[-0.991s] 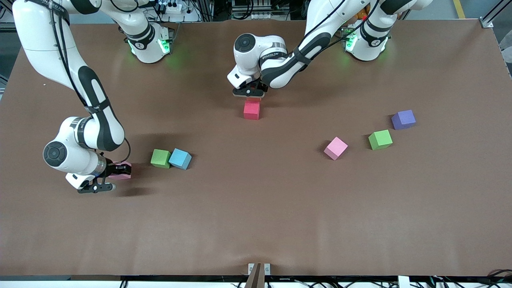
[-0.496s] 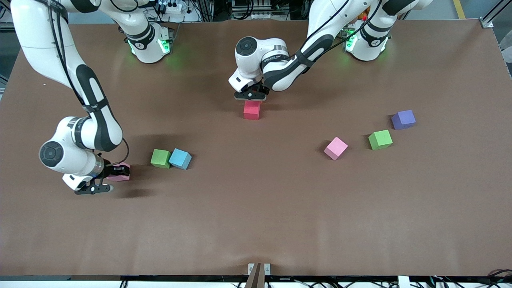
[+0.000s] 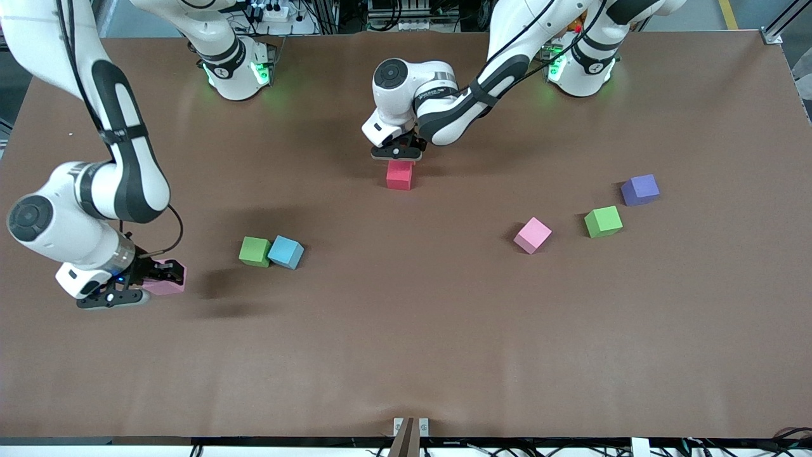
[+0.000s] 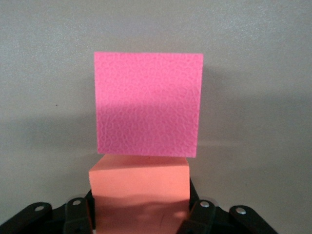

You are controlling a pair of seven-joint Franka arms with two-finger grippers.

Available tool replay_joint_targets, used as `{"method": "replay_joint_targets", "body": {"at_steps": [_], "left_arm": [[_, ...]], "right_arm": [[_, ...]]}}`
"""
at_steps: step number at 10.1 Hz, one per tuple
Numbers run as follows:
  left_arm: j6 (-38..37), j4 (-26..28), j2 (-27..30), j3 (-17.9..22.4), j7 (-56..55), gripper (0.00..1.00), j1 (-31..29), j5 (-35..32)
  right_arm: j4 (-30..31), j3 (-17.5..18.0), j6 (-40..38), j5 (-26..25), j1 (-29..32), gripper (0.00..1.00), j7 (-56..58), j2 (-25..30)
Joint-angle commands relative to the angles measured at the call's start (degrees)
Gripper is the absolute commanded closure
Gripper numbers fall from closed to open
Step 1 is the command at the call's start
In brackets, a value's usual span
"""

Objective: Arrange blocks into number 1
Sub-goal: 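Lower the orange cube against the red cube while the right gripper grasps pink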

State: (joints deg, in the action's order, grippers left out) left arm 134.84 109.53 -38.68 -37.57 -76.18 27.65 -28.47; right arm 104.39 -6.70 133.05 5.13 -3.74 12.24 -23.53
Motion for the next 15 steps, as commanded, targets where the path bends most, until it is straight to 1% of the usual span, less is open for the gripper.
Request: {"method": "replay_joint_targets", "body": {"at_steps": [1,2,3,5,6,7,11,12,14,15], "left_arm": [[0.34,-1.42,-0.43,0.13,0.15,1.00,0.13,-1.59],[0.34,-1.51,-0.52,0.13,0.07,1.00,0.21,-1.59],[0.34,-1.60,-0.78,0.13,0.15,1.00,0.21,-1.59],[0.34,-1.69,-0.87,1.09,0.15,1.00,0.30,-1.68],[0.34,-1.69,-0.79,1.18,0.15,0.71,0.22,-1.68],[0.34,-1.69,-0.78,1.19,-0.02,0.01,0.39,-1.59],[-0.79,-1.86,0.88,1.10,-0.72,0.00,1.01,-1.68],[-2.80,-1.95,2.36,0.84,-0.64,0.00,0.83,-1.68],[-7.90,-3.09,7.10,0.66,-0.64,0.00,0.57,-0.54],[-9.92,-4.57,7.91,0.48,-0.90,0.00,-0.22,0.59]], "right_arm": [[1.34,-0.16,-1.38,0.14,-1.78,0.35,-0.89,3.13],[1.34,-0.77,-2.43,0.14,-3.10,0.35,-2.99,3.74],[1.34,-2.34,-3.40,0.14,-5.98,0.35,-6.05,4.62],[1.34,-4.54,-5.34,2.33,-10.30,0.35,-10.73,5.68],[1.34,-5.60,-5.60,3.82,-11.45,0.34,-11.09,5.68],[1.34,-5.69,-5.61,4.27,-11.63,0.34,-11.09,5.68],[1.34,-5.96,-5.61,5.68,-12.51,0.34,-12.58,5.51],[1.34,-5.96,-5.61,6.03,-13.47,0.34,-14.16,5.51],[1.51,-5.96,-5.61,6.21,-16.72,0.34,-17.85,5.42],[1.60,-5.96,-5.61,7.69,-18.47,0.34,-19.08,5.33]]}}
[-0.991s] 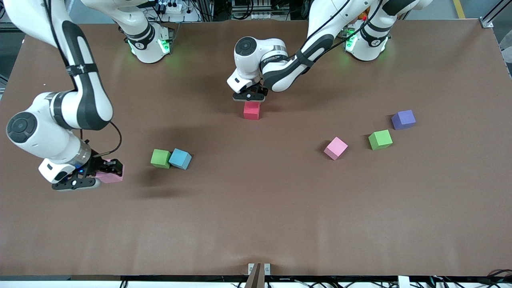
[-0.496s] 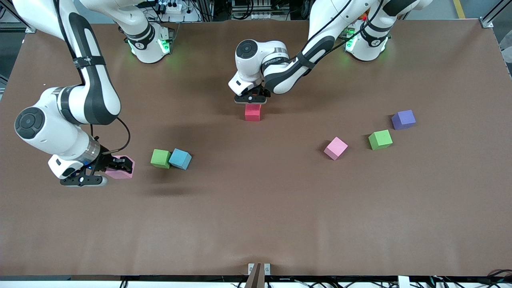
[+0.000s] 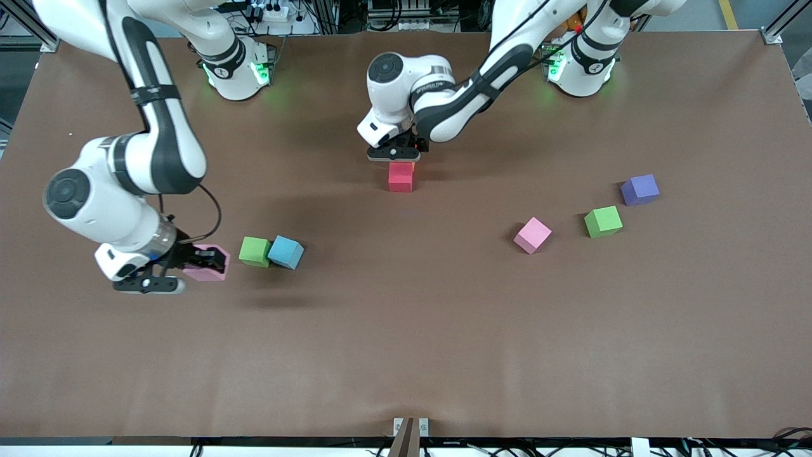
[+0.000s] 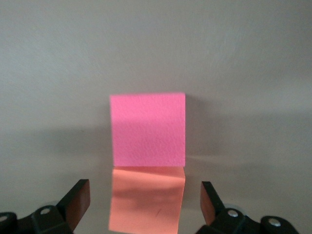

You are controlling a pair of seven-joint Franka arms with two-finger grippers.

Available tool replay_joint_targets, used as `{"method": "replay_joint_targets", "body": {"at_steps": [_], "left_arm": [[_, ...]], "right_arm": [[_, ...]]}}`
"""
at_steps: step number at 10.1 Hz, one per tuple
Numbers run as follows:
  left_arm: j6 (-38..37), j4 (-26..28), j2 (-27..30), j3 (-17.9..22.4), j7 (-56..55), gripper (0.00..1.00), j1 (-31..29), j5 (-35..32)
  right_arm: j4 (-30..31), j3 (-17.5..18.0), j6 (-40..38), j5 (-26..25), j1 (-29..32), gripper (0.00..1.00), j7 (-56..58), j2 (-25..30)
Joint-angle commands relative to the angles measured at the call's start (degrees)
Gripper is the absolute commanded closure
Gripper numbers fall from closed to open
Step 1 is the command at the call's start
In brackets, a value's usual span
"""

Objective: Arrange blocks into number 1
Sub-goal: 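Lower the orange cube against the red cube while the right gripper grasps pink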

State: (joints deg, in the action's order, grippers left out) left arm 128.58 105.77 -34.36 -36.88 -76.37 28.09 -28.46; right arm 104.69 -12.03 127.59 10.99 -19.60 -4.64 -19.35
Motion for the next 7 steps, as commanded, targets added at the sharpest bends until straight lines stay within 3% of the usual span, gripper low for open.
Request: {"method": "replay_joint_targets", "body": {"at_steps": [1,7], "left_arm": [[-5.08,-2.05,4.39,0.14,-1.05,0.00,-1.98,2.95],[-4.92,2.32,9.05,-0.47,-4.22,0.00,-28.49,3.94]], "right_arm": [[1.30,-0.63,-0.14,3.41,-4.55,0.34,-3.61,1.16],[1.48,-0.63,1.17,6.40,-18.43,0.34,-19.07,-0.68]]}}
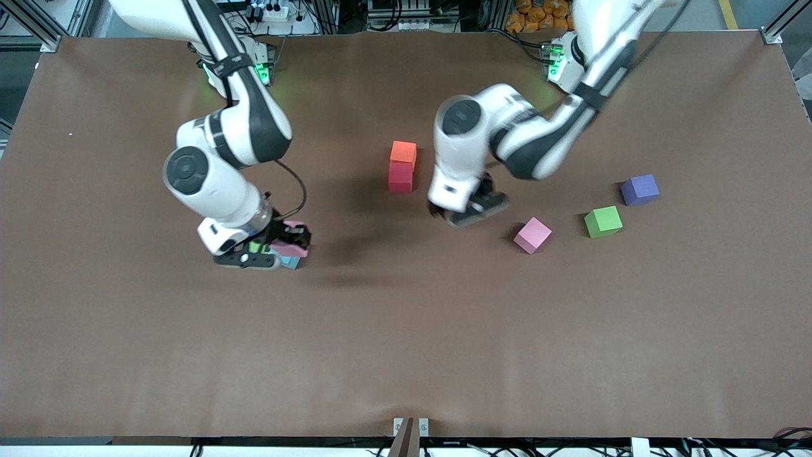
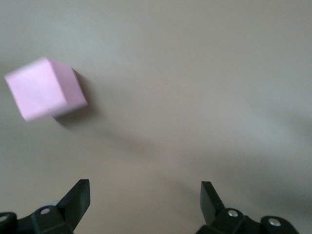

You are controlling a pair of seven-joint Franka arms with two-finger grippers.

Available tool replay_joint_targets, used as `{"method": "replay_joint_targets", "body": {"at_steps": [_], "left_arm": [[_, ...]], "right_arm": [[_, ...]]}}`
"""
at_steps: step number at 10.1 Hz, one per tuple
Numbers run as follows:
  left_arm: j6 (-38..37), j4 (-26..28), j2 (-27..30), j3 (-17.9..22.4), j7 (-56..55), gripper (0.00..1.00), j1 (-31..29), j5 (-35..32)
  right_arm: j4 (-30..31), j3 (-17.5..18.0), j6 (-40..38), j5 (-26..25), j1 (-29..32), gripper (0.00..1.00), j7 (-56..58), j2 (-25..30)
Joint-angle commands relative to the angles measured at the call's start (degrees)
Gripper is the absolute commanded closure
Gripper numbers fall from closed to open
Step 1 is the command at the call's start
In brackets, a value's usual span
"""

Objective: Arrange blocks into number 1
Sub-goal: 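Place the pink cube below the red cube while the left gripper grasps pink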

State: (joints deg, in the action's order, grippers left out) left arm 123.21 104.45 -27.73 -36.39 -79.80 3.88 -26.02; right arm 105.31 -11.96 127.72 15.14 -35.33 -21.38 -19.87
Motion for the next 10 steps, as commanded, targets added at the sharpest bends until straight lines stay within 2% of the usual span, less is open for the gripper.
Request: {"method": "replay_joint_targets", "body": {"at_steps": [1,3,4,6,8,10], "left_arm": [[2.28,6.61,3.46,-2.88,-0.71,0.00,-9.63,1.50],[7.29,12.77,7.24,-9.71,-1.23,0.00,-23.06,1.58],[7.49,12.79,6.91,-12.45,-5.85,0.00,-26.95,1.58],[8.71,12.79,4.90,-12.48,-7.82,0.00,-29.79,1.67],[9.33,13.41,2.17,-12.39,-10.01,0.00,-29.72,1.67],[9.33,13.50,0.41,-12.39,-10.55,0.00,-29.89,1.67]], "right_arm": [[0.86,-0.78,2.52,2.52,-5.85,0.34,-6.96,-0.95],[0.86,-0.96,6.21,2.44,-12.53,0.34,-14.10,-3.23],[0.86,-1.74,7.62,2.35,-16.57,0.34,-17.00,-4.81],[0.77,-3.59,9.82,2.09,-23.52,0.34,-22.37,-7.45],[0.68,-3.86,11.84,2.09,-26.61,0.35,-24.14,-10.00],[0.60,-3.86,13.52,2.09,-27.24,0.35,-25.11,-10.89]]}}
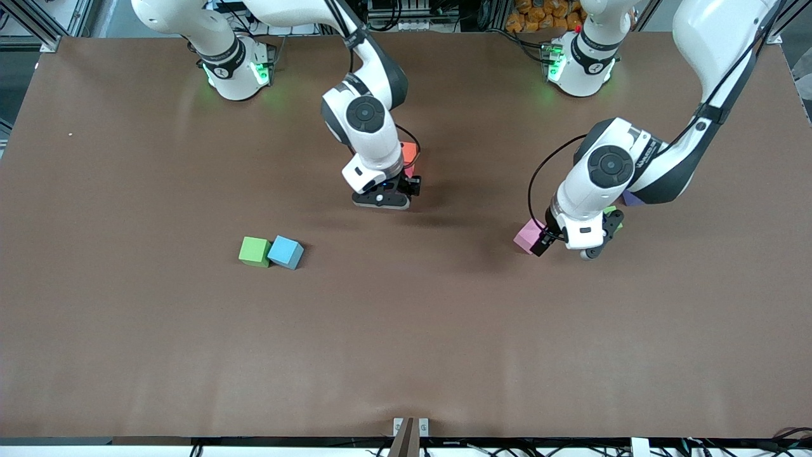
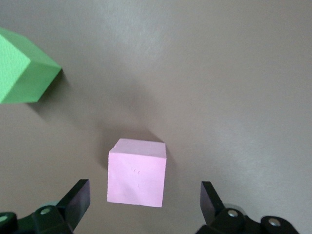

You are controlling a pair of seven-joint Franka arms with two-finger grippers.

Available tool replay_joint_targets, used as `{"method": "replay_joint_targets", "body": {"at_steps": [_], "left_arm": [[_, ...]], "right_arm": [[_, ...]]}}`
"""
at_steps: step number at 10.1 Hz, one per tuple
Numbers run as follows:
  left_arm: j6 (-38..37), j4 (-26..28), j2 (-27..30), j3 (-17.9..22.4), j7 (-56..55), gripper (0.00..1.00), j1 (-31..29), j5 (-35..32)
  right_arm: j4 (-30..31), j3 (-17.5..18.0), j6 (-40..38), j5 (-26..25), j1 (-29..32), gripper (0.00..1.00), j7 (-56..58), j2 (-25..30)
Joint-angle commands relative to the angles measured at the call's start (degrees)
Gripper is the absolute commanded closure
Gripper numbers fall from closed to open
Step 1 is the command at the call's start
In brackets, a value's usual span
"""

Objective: Arrange blocks into number 1
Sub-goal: 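Place the pink cube below the red cube while the left gripper grasps pink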

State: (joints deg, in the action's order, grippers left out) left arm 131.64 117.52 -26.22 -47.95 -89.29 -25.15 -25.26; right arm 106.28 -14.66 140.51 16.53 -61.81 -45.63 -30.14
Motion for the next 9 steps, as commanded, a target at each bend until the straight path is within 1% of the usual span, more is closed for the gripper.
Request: {"method": "replay_joint_targets", "body": {"at_steps": [1,3,6,9], "left_arm": [[0.81,0.52,-1.81,-0.74,-1.15,0.00,-0.43,0.83],[0.29,0.43,-3.48,-0.74,-1.41,0.00,0.27,0.83],[-0.77,0.52,-4.45,-0.65,-2.72,0.00,1.50,0.74],[-1.21,0.43,-5.42,1.27,-4.40,0.00,2.47,-0.14]], "right_arm": [[-0.46,-1.16,0.73,0.70,-0.68,0.35,-0.86,-0.70],[-0.46,-1.16,0.90,0.70,-1.03,0.35,-0.86,-1.93],[-0.55,-1.07,0.73,0.61,-1.55,0.35,-0.42,-3.51],[-0.55,-0.98,0.64,0.61,-2.08,0.35,-0.42,-3.96]]}}
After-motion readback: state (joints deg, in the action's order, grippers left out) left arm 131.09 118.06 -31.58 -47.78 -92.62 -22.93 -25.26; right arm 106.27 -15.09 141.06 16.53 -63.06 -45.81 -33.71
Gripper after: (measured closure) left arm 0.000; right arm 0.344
